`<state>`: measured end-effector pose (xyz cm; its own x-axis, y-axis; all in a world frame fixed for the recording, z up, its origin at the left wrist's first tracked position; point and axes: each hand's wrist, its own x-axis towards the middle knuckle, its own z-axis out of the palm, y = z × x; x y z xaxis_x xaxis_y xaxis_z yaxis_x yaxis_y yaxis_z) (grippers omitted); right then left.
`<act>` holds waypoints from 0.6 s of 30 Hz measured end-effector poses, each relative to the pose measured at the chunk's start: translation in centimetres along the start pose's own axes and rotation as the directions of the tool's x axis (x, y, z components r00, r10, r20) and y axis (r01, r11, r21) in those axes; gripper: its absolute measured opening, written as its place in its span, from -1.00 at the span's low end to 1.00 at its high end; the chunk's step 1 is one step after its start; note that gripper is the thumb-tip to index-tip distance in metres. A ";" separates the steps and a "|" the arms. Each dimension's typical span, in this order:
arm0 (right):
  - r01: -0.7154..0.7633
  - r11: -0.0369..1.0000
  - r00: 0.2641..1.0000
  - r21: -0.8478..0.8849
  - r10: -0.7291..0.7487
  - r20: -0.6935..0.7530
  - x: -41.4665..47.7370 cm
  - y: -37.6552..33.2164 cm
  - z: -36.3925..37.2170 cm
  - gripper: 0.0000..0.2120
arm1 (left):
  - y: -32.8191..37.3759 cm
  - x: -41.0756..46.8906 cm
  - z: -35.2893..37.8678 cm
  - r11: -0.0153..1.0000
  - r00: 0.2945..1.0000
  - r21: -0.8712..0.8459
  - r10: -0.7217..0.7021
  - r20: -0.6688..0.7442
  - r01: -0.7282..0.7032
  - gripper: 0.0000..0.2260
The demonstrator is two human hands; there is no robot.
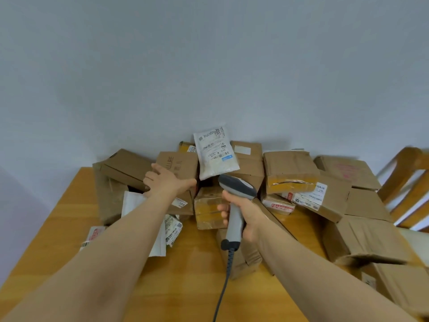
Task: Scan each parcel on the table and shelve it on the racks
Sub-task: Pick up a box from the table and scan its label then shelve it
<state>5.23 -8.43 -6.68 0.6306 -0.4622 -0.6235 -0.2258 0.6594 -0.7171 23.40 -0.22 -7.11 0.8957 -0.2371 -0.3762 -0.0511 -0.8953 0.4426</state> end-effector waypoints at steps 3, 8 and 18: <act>-0.012 1.000 0.999 -0.009 0.013 0.034 -0.2 0.0 -0.3 -0.82 | -0.7 -1.2 -1.5 0.978 0.997 -0.193 -0.078 -0.007 0.075 0.15; -0.008 1.000 0.992 -0.026 0.011 0.122 -1.5 -0.3 -0.7 -0.80 | -3.5 -4.7 -3.7 0.625 0.985 -0.761 -0.120 0.127 0.174 0.02; 0.101 0.995 0.979 -0.006 -0.098 0.178 -6.2 0.9 -1.4 -0.74 | -6.4 -19.0 -3.8 0.362 0.910 -0.835 -0.145 0.388 0.414 -0.26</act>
<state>0.04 -5.81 -3.94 0.7715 -0.4121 -0.4847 -0.1654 0.6058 -0.7783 8.39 11.44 0.29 0.6512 -0.2324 -0.7225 0.7211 -0.1071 0.6844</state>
